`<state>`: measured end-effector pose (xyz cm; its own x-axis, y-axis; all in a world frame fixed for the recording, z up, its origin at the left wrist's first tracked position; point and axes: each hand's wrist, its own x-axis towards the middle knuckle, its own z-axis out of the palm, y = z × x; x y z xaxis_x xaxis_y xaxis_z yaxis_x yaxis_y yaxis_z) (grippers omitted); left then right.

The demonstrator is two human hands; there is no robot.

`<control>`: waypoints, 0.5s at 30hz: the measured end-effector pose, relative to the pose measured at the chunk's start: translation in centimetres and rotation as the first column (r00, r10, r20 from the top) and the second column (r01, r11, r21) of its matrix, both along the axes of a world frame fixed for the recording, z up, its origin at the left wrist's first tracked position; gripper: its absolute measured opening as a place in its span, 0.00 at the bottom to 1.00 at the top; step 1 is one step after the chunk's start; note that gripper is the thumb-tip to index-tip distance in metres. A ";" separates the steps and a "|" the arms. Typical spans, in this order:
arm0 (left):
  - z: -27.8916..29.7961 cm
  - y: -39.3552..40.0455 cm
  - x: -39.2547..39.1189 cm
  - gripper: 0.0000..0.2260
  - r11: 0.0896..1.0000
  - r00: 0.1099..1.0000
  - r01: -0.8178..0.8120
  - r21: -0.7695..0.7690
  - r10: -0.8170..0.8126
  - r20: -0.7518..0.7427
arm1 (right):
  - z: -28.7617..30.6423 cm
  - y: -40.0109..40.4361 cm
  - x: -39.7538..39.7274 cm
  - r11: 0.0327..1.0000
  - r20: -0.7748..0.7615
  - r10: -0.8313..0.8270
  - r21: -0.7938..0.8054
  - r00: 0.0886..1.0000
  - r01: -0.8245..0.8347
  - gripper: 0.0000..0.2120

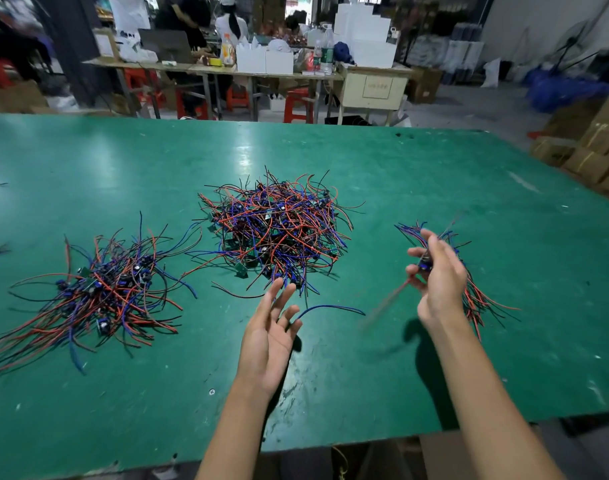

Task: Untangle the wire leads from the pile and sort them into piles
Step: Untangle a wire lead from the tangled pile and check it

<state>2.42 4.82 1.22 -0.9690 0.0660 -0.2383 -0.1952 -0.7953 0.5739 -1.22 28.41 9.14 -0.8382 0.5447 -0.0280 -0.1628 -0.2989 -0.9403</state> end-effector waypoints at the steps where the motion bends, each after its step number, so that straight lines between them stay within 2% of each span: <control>1: 0.0 0.0 0.0 0.13 1.000 1.000 0.010 0.015 -0.010 0.007 | 0.9 0.8 -0.4 1.000 0.008 -0.002 0.011 1.000 0.002 0.08; 4: 0.1 -0.1 -0.1 0.12 0.998 0.999 0.027 0.052 -0.028 0.025 | 3.2 2.5 -1.3 0.993 0.060 0.092 -0.076 0.994 -0.087 0.08; 6: 0.2 -0.1 -0.1 0.12 0.998 0.999 0.028 0.064 -0.030 0.029 | 3.9 2.7 -1.3 0.955 0.072 0.216 -0.223 0.974 -0.195 0.10; 9: 0.4 -0.1 0.0 0.13 0.997 0.999 0.032 0.070 -0.034 0.024 | 3.8 2.2 -0.7 0.810 -0.019 0.398 -0.463 0.917 -0.361 0.13; 13: 0.6 0.0 0.1 0.13 0.996 0.999 0.038 0.075 -0.040 0.028 | 2.3 0.4 0.2 0.532 -0.217 0.523 -0.673 0.824 -0.514 0.17; 15: 0.7 -0.1 0.2 0.14 0.996 0.999 0.038 0.080 -0.040 0.031 | 1.8 -0.9 0.7 0.495 -0.221 0.525 -0.706 0.822 -0.507 0.17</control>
